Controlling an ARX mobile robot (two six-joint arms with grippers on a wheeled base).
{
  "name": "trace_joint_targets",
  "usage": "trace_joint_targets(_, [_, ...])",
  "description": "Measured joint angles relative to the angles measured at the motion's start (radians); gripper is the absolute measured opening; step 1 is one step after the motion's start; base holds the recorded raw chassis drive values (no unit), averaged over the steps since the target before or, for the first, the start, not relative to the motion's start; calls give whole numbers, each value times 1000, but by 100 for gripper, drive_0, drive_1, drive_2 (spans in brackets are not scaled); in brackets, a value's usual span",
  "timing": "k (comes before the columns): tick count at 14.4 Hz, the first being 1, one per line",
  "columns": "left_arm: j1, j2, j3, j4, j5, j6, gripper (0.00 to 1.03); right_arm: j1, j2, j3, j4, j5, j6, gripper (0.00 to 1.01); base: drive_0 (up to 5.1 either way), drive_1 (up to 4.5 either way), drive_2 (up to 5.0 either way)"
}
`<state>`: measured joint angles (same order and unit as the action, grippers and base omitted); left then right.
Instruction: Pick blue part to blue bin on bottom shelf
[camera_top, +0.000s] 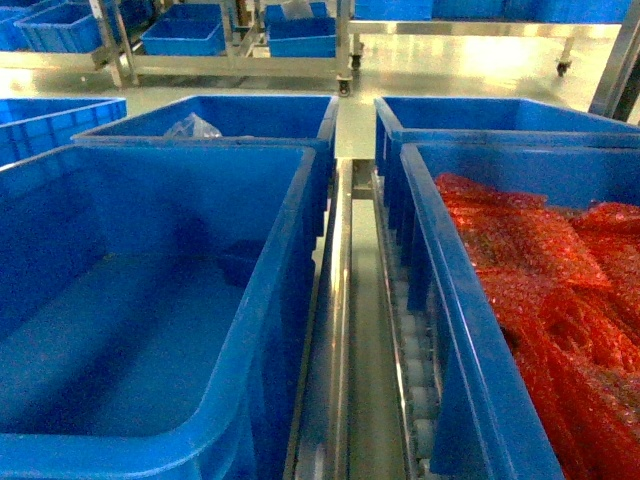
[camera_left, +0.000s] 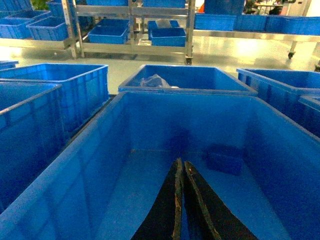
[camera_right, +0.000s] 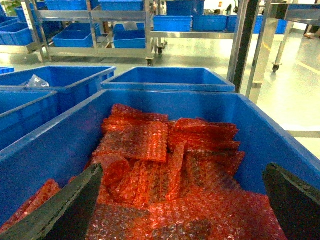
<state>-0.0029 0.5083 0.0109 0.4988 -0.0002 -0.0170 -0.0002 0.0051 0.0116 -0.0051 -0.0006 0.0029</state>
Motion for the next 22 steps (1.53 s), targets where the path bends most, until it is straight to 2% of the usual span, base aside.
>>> trace_joint_targets(5, [0,-180,0,-172,0,0,2,0,0,0,0,0,0,98,0,0,0])
trace_joint_targets(13, [0,-355,0,-357,0,0,2,0,0,0,0,0,0,98,0,0,0])
trace_joint_targets(14, [0,-447,0,-494,3,0,2,0,0,0,-1,0,0,98,0,0,0])
trace_joint_targets(15, [0,-502,1,-484,1,1,2,0,0,0,0,0,-1,98,0,0,0])
trace_joint_targets(22, [0,-501,0,-503,0,2,2,0,0,0,0,0,0,98,0,0,0])
